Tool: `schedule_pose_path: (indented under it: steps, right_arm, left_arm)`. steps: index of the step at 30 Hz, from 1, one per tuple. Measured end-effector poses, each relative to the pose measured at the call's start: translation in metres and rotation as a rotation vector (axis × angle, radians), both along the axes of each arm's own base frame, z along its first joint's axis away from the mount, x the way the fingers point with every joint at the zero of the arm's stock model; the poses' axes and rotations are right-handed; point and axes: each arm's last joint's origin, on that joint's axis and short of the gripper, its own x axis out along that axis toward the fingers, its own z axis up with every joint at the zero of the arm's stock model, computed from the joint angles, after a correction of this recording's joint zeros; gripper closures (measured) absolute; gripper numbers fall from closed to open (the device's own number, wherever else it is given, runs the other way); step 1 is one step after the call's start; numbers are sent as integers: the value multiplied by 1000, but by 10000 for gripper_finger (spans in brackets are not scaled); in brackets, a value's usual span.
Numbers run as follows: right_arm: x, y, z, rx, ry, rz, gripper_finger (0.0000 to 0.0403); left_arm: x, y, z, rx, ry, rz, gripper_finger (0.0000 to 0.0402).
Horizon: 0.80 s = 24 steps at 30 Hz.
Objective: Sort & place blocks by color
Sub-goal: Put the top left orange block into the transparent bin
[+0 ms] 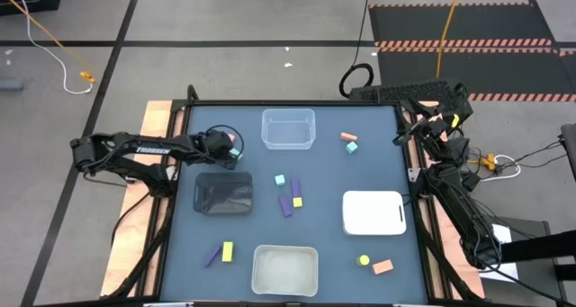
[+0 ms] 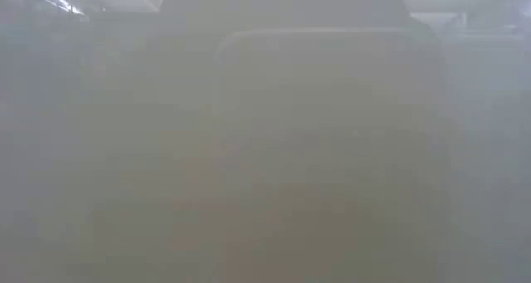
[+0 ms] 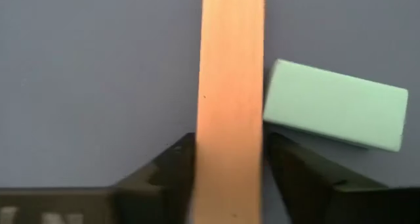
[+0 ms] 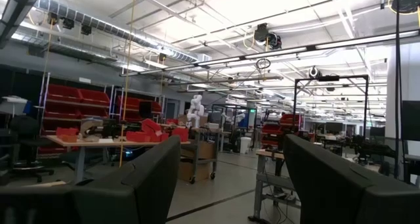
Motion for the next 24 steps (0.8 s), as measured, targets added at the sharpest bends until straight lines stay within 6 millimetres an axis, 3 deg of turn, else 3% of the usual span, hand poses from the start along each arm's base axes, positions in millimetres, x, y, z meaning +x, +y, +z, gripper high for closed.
schedule_pose_path:
  steps: [2, 10, 18, 24]
  right_arm:
    - [0, 0, 0, 0, 0, 0, 140]
    - [0, 0, 0, 0, 0, 0, 140]
    - [0, 0, 0, 1, 0, 0, 140]
    - [0, 0, 0, 1, 0, 0, 140]
  left_arm:
    - [1, 1, 0, 17, -15, 4, 271]
    - [14, 9, 14, 104, -48, 42, 271]
    - [63, 28, 82, 394, -208, -137, 271]
    - [93, 25, 123, 703, -429, -370, 271]
